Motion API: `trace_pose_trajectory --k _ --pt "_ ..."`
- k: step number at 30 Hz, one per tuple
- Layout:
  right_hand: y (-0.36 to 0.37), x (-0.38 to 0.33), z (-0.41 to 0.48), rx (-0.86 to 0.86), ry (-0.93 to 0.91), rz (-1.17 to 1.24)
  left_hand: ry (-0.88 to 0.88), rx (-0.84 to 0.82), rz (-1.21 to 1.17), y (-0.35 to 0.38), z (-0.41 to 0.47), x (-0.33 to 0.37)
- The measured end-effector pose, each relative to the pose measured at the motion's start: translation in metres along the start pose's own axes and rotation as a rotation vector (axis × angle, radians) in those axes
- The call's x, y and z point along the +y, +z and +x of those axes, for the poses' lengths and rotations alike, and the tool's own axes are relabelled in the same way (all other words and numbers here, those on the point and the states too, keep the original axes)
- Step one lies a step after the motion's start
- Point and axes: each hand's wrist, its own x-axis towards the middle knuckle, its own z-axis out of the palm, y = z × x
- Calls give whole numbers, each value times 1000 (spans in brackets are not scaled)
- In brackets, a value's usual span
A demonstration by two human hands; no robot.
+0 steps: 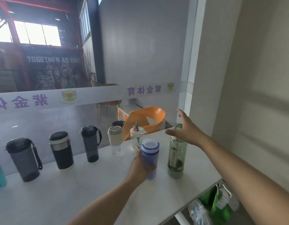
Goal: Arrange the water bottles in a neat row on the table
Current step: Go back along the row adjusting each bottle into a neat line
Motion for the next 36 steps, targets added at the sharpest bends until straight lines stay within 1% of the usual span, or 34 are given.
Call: trace_pose_trajectory --k 4,6,9,13,17,21,28,31,36 --pt "24 42 -36 53 84 261 -15 19 10 9 -1 5" --pt "40 57 -47 66 118 322 -4 37 8 14 1 6" --pt "65 78 -55 20 172 361 3 50 2 22 8 6" --pt "95 104 -52 34 248 315 14 61 5 35 23 6" --pt "102 121 -37 70 301 240 36 55 -15 49 47 9" --pt "96 142 -11 134 346 189 45 56 -20 67 74 12" --pt "73 180 33 208 417 181 32 12 15 93 121 19" --pt "69 188 46 217 425 175 10 -12 18 102 139 24" --pt "70 203 58 204 424 201 32 -17 -4 116 157 24"
